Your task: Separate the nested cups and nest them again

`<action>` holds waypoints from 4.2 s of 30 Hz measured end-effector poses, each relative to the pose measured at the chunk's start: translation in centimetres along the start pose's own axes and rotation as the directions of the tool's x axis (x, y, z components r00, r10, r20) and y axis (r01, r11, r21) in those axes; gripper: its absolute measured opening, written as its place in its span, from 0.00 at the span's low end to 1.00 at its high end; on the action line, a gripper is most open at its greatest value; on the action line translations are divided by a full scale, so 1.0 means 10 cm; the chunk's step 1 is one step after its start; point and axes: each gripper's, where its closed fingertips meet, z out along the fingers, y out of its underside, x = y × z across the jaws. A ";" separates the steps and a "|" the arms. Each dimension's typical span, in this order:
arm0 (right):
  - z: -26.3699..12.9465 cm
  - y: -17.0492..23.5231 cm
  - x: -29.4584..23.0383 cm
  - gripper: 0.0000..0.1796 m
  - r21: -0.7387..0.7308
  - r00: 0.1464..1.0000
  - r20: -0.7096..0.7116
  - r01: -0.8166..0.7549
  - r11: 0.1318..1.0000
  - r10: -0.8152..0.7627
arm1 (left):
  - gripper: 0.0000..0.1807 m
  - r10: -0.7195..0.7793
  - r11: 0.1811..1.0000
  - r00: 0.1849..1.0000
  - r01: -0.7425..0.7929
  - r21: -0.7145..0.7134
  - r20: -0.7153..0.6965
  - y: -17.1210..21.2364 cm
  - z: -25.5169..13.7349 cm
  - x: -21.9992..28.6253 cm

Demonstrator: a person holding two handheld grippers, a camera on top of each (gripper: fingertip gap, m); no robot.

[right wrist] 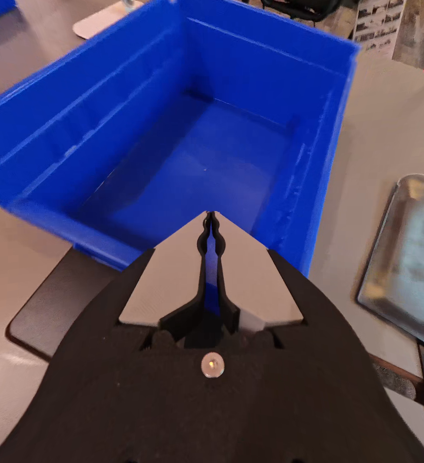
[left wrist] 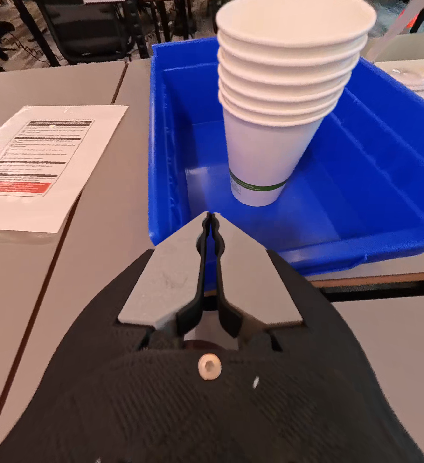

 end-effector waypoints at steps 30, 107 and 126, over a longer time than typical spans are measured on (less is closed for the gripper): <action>0.34 -0.27 -1.37 0.00 0.004 0.917 0.398 0.042 0.999 -0.040 | 0.09 0.182 0.983 0.885 -0.180 0.044 -0.428 0.15 -0.41 1.72; 0.98 -0.89 -2.11 0.00 0.245 0.901 0.374 0.132 0.961 -0.219 | 0.24 0.074 0.991 0.993 -0.064 0.115 -0.087 -0.84 -0.12 0.82; 0.98 -0.87 -2.20 0.00 0.249 0.885 0.389 0.165 0.954 -0.254 | 0.36 0.421 0.830 0.892 -0.452 -0.327 -0.166 -1.18 0.71 0.39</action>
